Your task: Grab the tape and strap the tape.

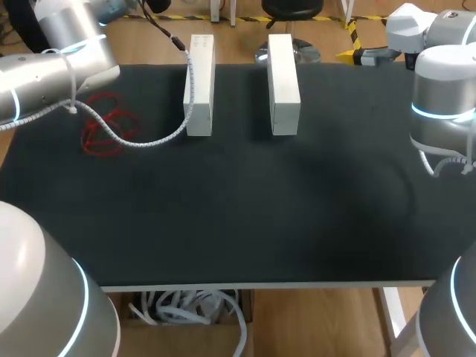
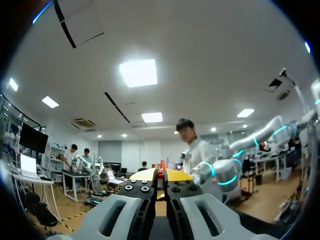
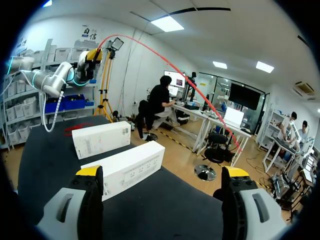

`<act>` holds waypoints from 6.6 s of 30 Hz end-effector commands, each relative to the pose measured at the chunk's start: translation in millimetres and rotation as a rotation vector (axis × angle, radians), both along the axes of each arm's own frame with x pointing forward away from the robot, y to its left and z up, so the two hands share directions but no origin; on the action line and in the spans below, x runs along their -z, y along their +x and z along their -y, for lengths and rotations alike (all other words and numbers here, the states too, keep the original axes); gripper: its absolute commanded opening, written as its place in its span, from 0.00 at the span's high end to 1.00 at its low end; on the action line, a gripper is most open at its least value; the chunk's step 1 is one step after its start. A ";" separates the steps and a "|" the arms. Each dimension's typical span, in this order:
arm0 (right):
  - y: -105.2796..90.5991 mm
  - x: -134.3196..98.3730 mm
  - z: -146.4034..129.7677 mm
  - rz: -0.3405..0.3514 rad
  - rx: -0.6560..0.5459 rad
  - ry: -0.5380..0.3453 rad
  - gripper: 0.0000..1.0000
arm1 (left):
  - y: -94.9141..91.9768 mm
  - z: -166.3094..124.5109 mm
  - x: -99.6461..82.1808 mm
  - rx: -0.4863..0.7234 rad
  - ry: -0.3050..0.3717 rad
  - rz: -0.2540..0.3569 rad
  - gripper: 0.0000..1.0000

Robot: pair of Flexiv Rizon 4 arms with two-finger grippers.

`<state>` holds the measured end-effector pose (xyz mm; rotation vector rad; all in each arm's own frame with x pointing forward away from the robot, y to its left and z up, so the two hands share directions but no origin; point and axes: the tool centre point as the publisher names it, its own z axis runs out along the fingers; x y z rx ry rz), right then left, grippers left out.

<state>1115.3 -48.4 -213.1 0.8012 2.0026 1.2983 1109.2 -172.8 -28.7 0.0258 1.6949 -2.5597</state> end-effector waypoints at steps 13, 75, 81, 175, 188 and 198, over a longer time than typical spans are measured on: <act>-17.0 -18.1 -19.2 0.069 0.193 0.191 0.00 | 0.6 -0.1 0.3 0.001 -0.001 0.001 1.00; -39.4 -120.9 -58.2 0.116 0.371 1.431 0.00 | 0.6 -0.1 0.3 0.001 -0.001 0.001 1.00; -50.2 -127.6 -69.3 0.157 0.425 1.590 0.00 | 0.6 -0.1 0.3 0.001 -0.001 0.001 1.00; -30.8 -113.7 -43.3 0.365 0.653 1.984 0.00 | 0.6 -0.1 0.3 0.001 -0.001 0.001 1.00; -37.2 -136.7 -7.1 0.302 1.142 2.178 0.00 | 0.6 -0.1 0.3 0.001 -0.001 0.001 1.00; -31.9 -130.3 16.7 0.287 1.361 2.292 0.00 | 0.6 -0.1 0.3 0.001 -0.001 0.001 1.00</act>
